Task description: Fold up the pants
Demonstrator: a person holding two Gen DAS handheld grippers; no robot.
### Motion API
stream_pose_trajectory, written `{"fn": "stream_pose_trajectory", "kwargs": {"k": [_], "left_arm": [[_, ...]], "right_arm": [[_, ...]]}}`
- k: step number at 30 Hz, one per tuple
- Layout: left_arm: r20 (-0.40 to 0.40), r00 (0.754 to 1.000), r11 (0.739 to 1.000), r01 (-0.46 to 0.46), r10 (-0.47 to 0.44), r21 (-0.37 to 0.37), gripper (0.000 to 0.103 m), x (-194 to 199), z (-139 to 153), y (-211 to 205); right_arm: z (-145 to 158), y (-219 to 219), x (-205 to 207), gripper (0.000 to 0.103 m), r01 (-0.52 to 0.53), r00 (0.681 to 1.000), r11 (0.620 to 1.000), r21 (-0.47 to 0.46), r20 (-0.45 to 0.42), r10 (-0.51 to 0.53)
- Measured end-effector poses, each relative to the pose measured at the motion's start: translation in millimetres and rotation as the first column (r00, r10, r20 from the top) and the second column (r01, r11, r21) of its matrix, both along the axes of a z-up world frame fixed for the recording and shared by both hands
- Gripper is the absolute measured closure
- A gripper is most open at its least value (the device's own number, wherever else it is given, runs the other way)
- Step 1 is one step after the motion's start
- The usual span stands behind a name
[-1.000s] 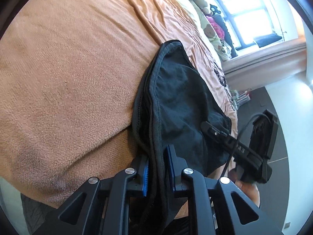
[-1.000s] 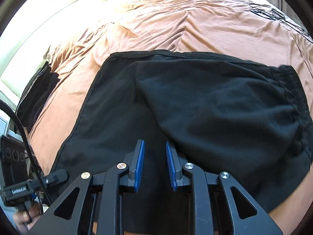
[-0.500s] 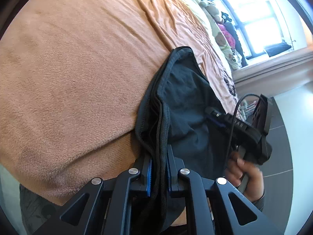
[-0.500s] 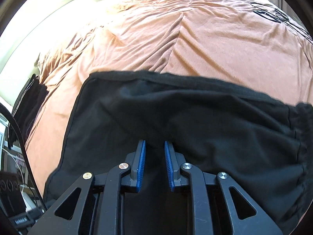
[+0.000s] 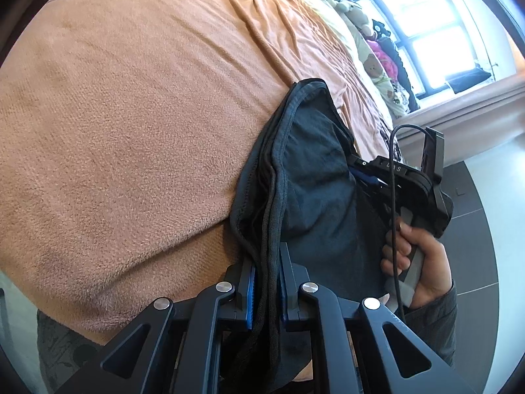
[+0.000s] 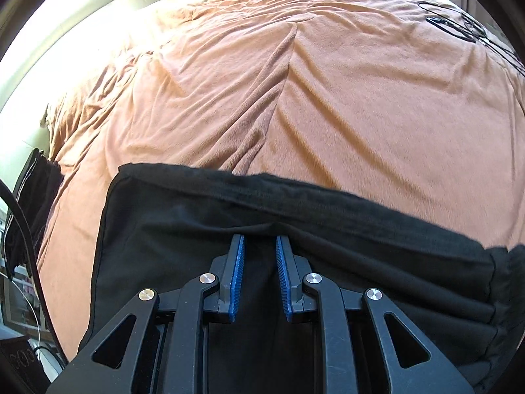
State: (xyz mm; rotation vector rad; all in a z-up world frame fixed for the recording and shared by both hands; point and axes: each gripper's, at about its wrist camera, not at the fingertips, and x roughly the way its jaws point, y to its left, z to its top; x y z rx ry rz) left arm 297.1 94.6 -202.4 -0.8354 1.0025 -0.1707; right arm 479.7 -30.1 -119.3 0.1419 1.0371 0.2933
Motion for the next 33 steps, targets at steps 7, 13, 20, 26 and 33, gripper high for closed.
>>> {"fn": "stream_pose_trajectory", "kwargs": {"k": [7, 13, 20, 26, 33], "left_arm": [[0.004, 1.0, 0.999, 0.012, -0.011, -0.047, 0.09, 4.3, -5.7, 4.8], [0.01, 1.0, 0.997, 0.027, -0.026, -0.066, 0.088, 11.2, -8.9, 4.3], [0.011, 0.999, 0.998, 0.035, -0.035, -0.059, 0.088, 19.0, -8.5, 1.5], [0.02, 0.999, 0.999, 0.035, -0.034, -0.038, 0.091, 16.0, -4.5, 1.3], [0.05, 0.998, 0.999, 0.036, -0.034, -0.026, 0.093, 13.2, 10.9, 1.6]], "right_arm": [[22.2, -8.1, -19.1, 0.086, 0.0, 1.0, 0.999, 0.041, 0.019, 0.0], [38.8, -14.0, -53.1, 0.086, -0.014, 0.999, 0.998, 0.065, 0.044, 0.011], [28.7, -11.9, -91.7, 0.086, -0.038, 0.999, 0.998, 0.05, 0.038, 0.036], [5.5, -6.5, -115.2, 0.086, -0.048, 0.999, 0.997, 0.053, -0.013, 0.049], [21.5, -8.1, -144.6, 0.086, -0.059, 0.998, 0.993, 0.099, 0.031, 0.056]]}}
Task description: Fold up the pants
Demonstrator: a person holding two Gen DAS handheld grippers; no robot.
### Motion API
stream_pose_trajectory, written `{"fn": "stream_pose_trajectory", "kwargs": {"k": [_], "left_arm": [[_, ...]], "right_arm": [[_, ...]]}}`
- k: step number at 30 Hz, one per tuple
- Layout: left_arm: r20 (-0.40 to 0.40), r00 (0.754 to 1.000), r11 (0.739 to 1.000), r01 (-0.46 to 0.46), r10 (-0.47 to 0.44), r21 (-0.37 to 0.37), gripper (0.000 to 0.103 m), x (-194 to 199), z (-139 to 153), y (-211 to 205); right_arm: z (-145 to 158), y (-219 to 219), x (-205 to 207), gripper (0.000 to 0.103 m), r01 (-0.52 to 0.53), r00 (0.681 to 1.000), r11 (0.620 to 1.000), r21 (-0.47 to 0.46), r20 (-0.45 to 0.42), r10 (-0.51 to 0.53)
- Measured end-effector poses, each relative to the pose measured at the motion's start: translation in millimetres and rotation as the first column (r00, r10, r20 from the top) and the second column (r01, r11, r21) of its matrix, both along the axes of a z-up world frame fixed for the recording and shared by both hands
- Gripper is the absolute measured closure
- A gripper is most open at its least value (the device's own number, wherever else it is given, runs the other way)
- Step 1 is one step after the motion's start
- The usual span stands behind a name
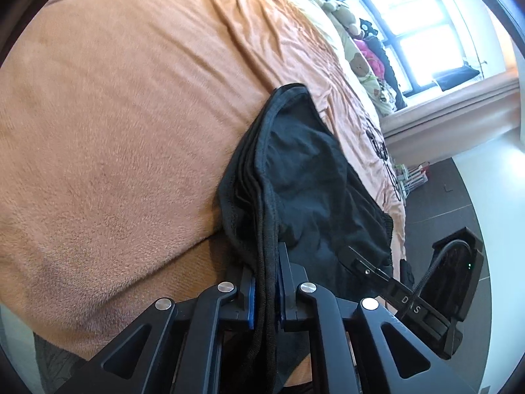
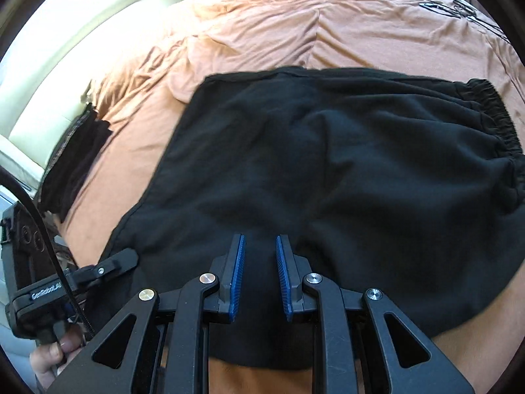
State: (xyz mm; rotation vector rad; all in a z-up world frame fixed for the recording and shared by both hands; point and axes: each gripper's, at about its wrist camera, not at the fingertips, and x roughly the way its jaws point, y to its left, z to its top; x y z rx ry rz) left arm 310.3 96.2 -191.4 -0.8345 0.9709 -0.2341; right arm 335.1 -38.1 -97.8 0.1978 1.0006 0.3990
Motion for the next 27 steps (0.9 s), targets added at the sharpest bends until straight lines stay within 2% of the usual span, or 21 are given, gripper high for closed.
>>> {"fn": "stream_pose_trajectory", "kwargs": {"k": [3, 9, 14, 18, 23, 27], "left_arm": [[0.012, 1.0, 1.0, -0.001, 0.001, 0.002, 0.093, 0.3, 8.2, -1.1], [0.053, 0.999, 1.0, 0.013, -0.014, 0.012, 0.094, 1.2, 29.9, -10.1], [0.088, 0.995, 0.999, 0.035, -0.038, 0.03, 0.094, 4.2, 51.5, -23.9], [0.121, 0.99, 0.997, 0.067, -0.072, 0.047, 0.094, 8.4, 70.1, -39.9], [0.145, 0.983, 0.992, 0.103, -0.113, 0.069, 0.094, 17.5, 88.5, -63.1], [0.167, 0.973, 0.986, 0.149, -0.16, 0.078, 0.094, 28.3, 101.2, -86.9]], "right_arm": [[6.0, -7.4, 0.5, 0.086, 0.021, 0.999, 1.0, 0.001, 0.031, -0.021], [-16.6, -18.8, -2.9, 0.086, 0.01, 0.998, 0.998, 0.063, -0.065, -0.006], [-9.6, -38.9, -14.0, 0.086, -0.009, 0.997, 0.991, 0.137, -0.08, 0.02], [0.7, -66.1, -24.4, 0.086, 0.008, 0.998, 0.983, 0.183, -0.057, 0.003], [16.6, -92.2, -39.0, 0.086, 0.017, 1.0, 0.979, 0.204, -0.013, -0.015], [25.6, -120.7, -53.1, 0.086, 0.063, 0.997, 0.976, 0.21, 0.02, -0.069]]}}
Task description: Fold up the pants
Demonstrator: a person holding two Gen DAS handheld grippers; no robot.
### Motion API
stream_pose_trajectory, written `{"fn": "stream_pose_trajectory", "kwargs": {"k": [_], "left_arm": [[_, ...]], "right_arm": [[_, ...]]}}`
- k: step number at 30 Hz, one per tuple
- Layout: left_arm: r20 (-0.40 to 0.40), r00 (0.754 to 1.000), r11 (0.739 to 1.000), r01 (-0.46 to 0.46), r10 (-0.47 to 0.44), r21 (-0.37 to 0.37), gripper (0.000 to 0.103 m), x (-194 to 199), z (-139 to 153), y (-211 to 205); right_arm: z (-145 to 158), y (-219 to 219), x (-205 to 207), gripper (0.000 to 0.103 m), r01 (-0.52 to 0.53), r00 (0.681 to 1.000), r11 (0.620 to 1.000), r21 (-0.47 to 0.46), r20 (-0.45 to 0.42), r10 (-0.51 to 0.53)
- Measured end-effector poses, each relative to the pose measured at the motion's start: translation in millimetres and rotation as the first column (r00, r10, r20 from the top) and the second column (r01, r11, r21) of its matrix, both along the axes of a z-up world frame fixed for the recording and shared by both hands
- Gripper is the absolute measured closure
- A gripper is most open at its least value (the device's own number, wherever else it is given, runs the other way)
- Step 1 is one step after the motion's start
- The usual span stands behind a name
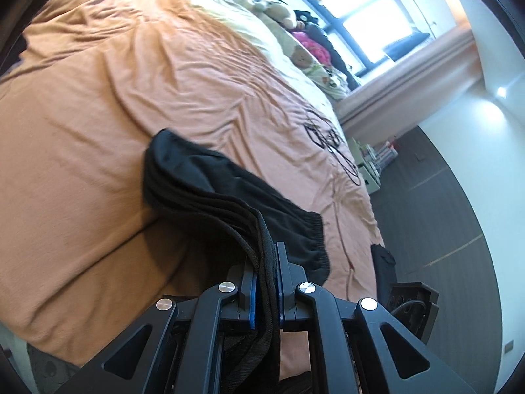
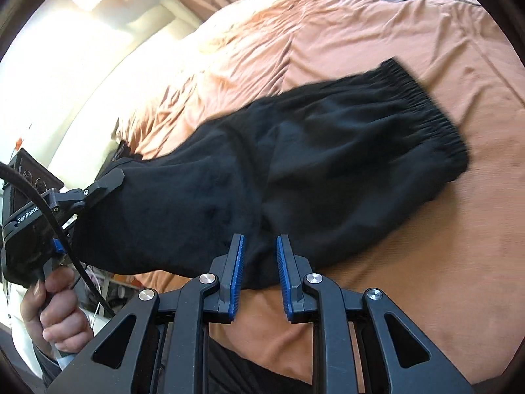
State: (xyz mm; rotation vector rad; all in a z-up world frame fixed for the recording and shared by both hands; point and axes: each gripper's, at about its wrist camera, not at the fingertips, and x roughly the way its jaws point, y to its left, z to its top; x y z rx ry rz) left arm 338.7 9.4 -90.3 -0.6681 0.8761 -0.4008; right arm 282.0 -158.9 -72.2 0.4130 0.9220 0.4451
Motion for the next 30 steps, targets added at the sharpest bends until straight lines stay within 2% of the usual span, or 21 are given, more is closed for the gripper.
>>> {"fn": "stream_pose_trajectory", "kwargs": {"k": [9, 17, 30], "left_arm": [[0.012, 0.991, 0.991, 0.132, -0.132, 0.018, 0.094, 19.8, 11.5, -59.5], [-0.002, 0.971, 0.971, 0.237, -0.237, 0.032, 0.094, 36.7, 10.4, -115.7], [-0.087, 0.932, 0.933, 0.356, -0.351, 0.053, 0.094, 56.3, -21.9, -191.1]], "right_arm": [[1.1, -68.1, -25.9, 0.085, 0.138, 0.99, 0.989, 0.05, -0.006, -0.138], [2.2, -99.0, -47.4, 0.085, 0.211, 0.977, 0.974, 0.079, -0.013, -0.211], [-5.5, -144.0, -66.7, 0.085, 0.289, 0.957, 0.952, 0.104, -0.037, -0.287]]}}
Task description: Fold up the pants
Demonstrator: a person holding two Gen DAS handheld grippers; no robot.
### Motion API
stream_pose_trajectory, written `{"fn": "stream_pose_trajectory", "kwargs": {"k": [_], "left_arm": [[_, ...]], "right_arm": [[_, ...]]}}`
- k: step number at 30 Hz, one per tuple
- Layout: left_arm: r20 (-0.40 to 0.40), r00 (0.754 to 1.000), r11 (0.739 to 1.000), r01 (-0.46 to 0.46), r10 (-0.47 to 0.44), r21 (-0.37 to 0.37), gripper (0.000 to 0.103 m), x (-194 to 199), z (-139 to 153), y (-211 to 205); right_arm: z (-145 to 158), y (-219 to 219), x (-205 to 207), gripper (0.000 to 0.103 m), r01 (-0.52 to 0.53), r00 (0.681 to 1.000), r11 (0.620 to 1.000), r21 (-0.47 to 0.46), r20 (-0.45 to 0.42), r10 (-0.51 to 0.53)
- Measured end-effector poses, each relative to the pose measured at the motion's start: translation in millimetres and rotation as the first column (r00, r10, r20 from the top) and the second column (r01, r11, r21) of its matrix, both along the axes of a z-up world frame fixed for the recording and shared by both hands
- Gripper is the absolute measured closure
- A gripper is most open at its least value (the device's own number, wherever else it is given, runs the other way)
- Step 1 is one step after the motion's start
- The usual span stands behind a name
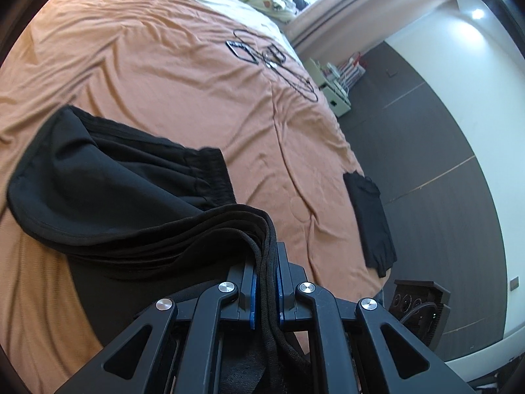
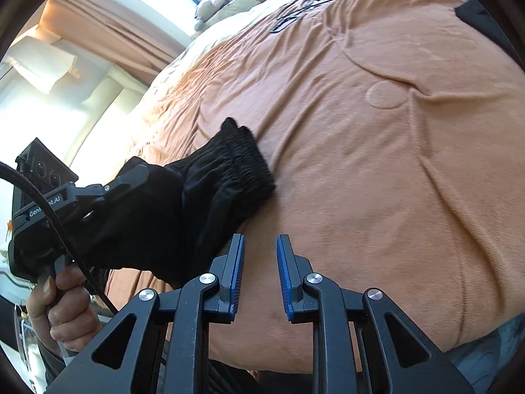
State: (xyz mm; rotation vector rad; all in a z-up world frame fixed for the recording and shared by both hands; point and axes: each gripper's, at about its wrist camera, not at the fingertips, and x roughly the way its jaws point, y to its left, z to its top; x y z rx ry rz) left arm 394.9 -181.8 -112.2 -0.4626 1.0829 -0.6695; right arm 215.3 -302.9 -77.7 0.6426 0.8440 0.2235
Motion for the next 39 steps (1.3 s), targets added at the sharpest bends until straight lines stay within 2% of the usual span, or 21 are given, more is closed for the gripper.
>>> {"fn": "stream_pose_trajectory", "kwargs": {"k": [6, 7, 8, 9, 11, 13, 19, 20, 21, 23, 32, 39], "left_arm": [[-0.032, 0.999, 0.999, 0.045, -0.044, 0.03, 0.092, 1.6, -13.9, -25.3], [-0.035, 0.998, 0.998, 0.05, -0.048, 0.036, 0.083, 1.7, -15.5, -27.8], [-0.038, 0.998, 0.998, 0.055, -0.054, 0.03, 0.07, 1.7, -16.5, -29.1], [-0.043, 0.997, 0.998, 0.062, -0.061, 0.009, 0.062, 1.3, -17.5, -29.0], [-0.043, 0.997, 0.998, 0.065, -0.066, -0.028, 0.037, -0.5, -16.2, -26.3], [-0.027, 0.997, 0.996, 0.072, -0.074, -0.051, 0.03, -3.2, -10.8, -24.6], [0.002, 0.999, 0.998, 0.046, -0.045, -0.048, 0.028, -5.6, 0.6, -3.7], [0.002, 0.999, 0.998, 0.036, -0.036, -0.046, 0.027, -5.5, 0.5, 1.4], [0.0, 1.0, 0.999, 0.02, -0.02, -0.045, 0.026, -5.5, -0.5, 10.2], [-0.006, 1.0, 0.999, 0.0, 0.0, -0.049, 0.023, -5.7, -1.9, 22.6], [-0.036, 0.994, 0.994, -0.104, 0.102, -0.032, 0.01, -7.3, -15.1, 79.2], [-0.102, 0.987, 0.991, -0.128, 0.123, -0.044, 0.008, 0.1, -41.3, 94.7]], "right_arm": [[-4.2, -13.1, -4.7, 0.085, 0.02, 1.0, 1.0, 0.014, -0.013, -0.02], [-4.0, -14.9, -5.4, 0.085, 0.021, 1.0, 1.0, 0.014, -0.013, -0.021], [-3.2, -16.6, -6.3, 0.085, 0.024, 1.0, 1.0, 0.013, -0.013, -0.024], [-2.1, -18.8, -7.5, 0.085, 0.03, 0.999, 0.999, 0.014, -0.013, -0.029], [-1.1, -23.8, -7.6, 0.085, 0.038, 0.999, 0.999, 0.018, -0.011, -0.038], [-0.2, -29.1, -6.9, 0.085, 0.047, 0.999, 0.999, 0.023, -0.009, -0.047], [7.5, -29.0, -4.7, 0.084, 0.038, 0.999, 0.999, 0.031, 0.012, -0.038], [8.6, -27.4, -3.6, 0.072, 0.032, 0.999, 0.999, 0.03, 0.015, -0.032], [9.7, -25.2, -2.4, 0.057, 0.025, 0.999, 0.999, 0.028, 0.021, -0.025], [12.8, -19.3, 1.2, 0.043, 0.01, 0.999, 1.0, 0.022, 0.037, -0.011], [1.9, 12.6, 35.4, 0.043, -0.073, 0.997, 0.997, -0.017, -0.006, 0.073], [-4.9, 27.6, 48.1, 0.043, -0.097, 0.995, 0.995, -0.039, -0.038, 0.096]]}}
